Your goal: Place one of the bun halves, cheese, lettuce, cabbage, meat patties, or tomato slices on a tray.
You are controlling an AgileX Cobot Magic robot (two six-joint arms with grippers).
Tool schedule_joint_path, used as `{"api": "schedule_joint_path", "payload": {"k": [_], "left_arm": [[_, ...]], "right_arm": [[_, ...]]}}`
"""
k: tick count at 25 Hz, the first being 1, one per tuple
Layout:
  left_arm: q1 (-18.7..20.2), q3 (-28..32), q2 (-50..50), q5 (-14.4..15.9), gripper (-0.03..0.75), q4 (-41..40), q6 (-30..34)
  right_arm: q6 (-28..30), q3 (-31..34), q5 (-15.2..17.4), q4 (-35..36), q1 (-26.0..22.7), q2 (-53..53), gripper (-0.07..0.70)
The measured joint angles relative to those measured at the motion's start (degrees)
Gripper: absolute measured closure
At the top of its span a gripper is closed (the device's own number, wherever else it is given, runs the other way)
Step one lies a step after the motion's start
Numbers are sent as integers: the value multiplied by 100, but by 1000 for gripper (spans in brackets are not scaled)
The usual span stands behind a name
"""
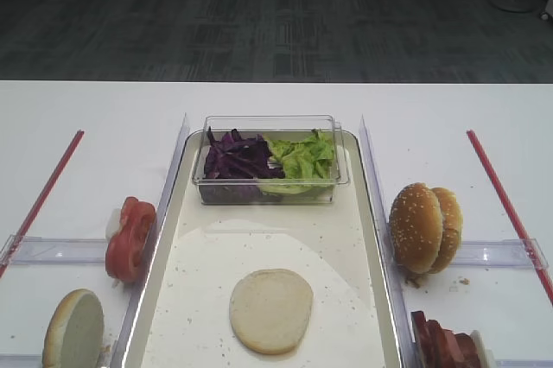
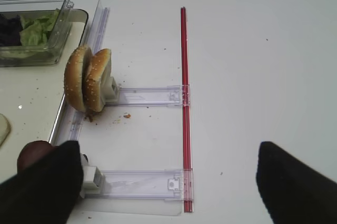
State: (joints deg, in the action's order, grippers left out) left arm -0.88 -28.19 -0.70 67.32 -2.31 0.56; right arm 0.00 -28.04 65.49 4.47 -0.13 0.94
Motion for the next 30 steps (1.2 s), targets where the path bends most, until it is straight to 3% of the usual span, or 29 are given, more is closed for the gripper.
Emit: {"api": "schedule_joint_path", "payload": {"k": [30], "left_arm": [[0,0,-24,21,108,46,63]], "right_arm": [[0,0,11,0,0,0,-46]]}}
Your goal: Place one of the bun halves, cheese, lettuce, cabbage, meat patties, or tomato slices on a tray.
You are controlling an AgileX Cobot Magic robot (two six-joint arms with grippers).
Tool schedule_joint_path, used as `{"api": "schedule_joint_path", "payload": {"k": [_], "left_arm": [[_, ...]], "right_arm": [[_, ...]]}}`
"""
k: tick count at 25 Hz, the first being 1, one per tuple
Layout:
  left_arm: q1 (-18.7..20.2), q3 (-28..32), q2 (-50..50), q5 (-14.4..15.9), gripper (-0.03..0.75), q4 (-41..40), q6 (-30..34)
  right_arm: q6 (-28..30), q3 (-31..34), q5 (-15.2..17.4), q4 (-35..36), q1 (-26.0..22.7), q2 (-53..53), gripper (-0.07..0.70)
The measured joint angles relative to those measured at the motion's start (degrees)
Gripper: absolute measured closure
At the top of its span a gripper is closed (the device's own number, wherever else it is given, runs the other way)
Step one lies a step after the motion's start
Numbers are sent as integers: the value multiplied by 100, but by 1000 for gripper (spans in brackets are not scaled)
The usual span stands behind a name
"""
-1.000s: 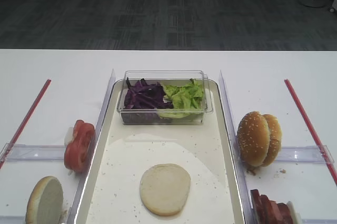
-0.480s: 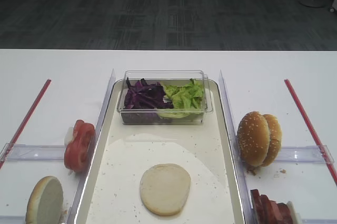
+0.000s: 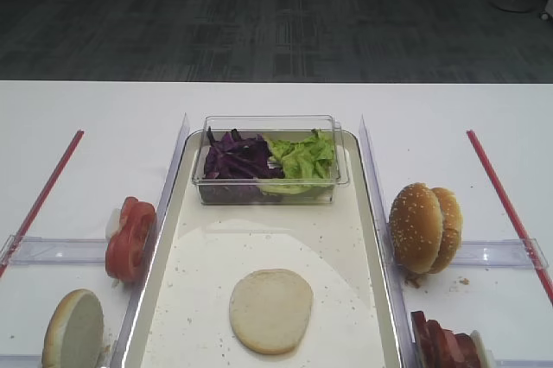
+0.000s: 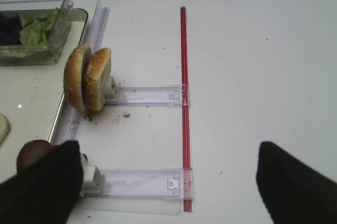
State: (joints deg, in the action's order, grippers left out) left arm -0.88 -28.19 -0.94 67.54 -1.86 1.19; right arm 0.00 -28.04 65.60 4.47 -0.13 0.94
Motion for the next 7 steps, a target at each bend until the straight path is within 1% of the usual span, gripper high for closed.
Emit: {"api": "schedule_joint_path", "payload": {"k": [7], "left_arm": [[0,0,0,0,108,0,0]], "right_arm": [[0,0,0,0,0,0,-46]]}}
